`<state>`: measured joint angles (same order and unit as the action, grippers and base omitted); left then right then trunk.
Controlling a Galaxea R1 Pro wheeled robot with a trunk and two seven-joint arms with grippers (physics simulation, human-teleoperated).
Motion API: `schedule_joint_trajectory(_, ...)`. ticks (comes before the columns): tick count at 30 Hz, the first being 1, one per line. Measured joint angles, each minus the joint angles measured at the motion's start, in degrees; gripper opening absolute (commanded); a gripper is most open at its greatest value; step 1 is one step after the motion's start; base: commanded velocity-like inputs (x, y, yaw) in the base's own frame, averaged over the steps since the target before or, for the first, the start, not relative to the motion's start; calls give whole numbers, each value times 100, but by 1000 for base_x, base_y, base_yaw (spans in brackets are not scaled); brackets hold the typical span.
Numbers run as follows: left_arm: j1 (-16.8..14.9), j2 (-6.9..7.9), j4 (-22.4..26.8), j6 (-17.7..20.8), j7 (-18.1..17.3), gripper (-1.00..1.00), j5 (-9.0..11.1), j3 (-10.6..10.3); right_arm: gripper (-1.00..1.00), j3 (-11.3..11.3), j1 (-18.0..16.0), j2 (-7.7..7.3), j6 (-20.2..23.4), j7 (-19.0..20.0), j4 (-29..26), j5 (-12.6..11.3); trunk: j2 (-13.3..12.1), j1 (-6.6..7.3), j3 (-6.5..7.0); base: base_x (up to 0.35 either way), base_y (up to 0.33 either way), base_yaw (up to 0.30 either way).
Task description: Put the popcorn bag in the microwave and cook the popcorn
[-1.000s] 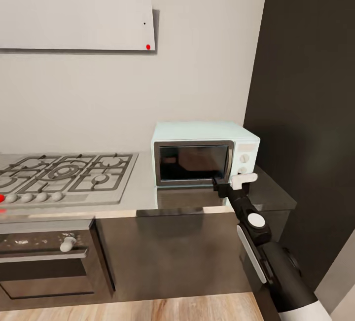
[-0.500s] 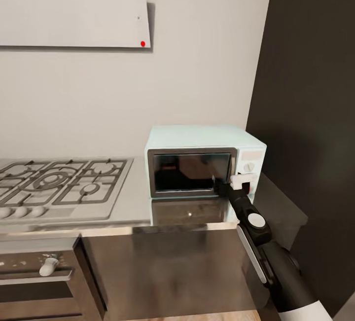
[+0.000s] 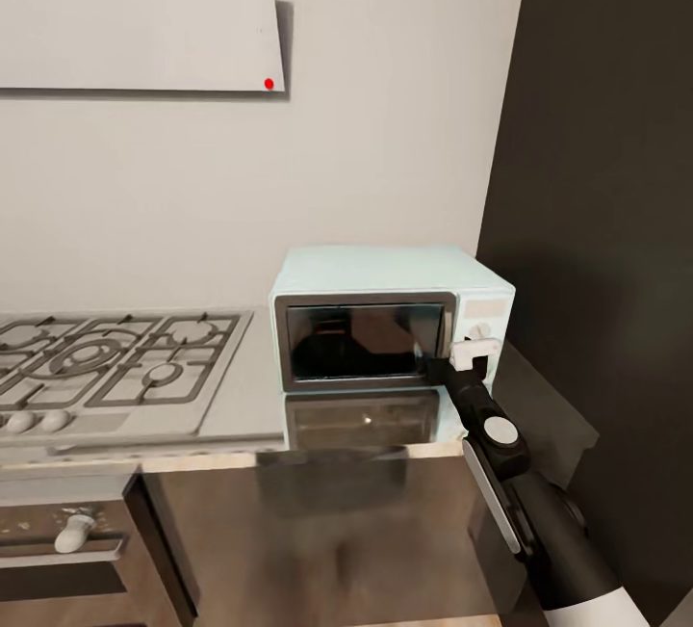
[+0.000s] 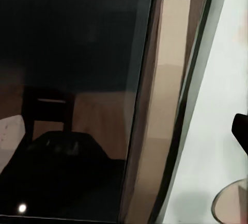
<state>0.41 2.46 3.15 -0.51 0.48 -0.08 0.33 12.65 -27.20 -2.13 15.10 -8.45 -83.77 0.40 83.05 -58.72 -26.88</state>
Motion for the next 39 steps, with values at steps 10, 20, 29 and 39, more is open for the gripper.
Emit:
schedule_joint_trajectory(10,0,0,0,3,0,100,0,0,100,0,0,0,0,0,0,0,0,0,0,2,-2,0)
schedule_joint_trajectory(20,0,0,0,-2,0,100,0,0,100,0,0,0,0,0,7,-5,0,0,0,42,0,0)
schedule_joint_trajectory(29,0,0,-5,2,0,100,0,0,-100,0,0,-7,-8,1,17,-6,0,0,0,0,0,0)
schedule_joint_trajectory(39,1,0,-1,-1,0,100,0,1,-100,-59,-1,-8,4,-25,16,64,0,0,0,0,0,0)
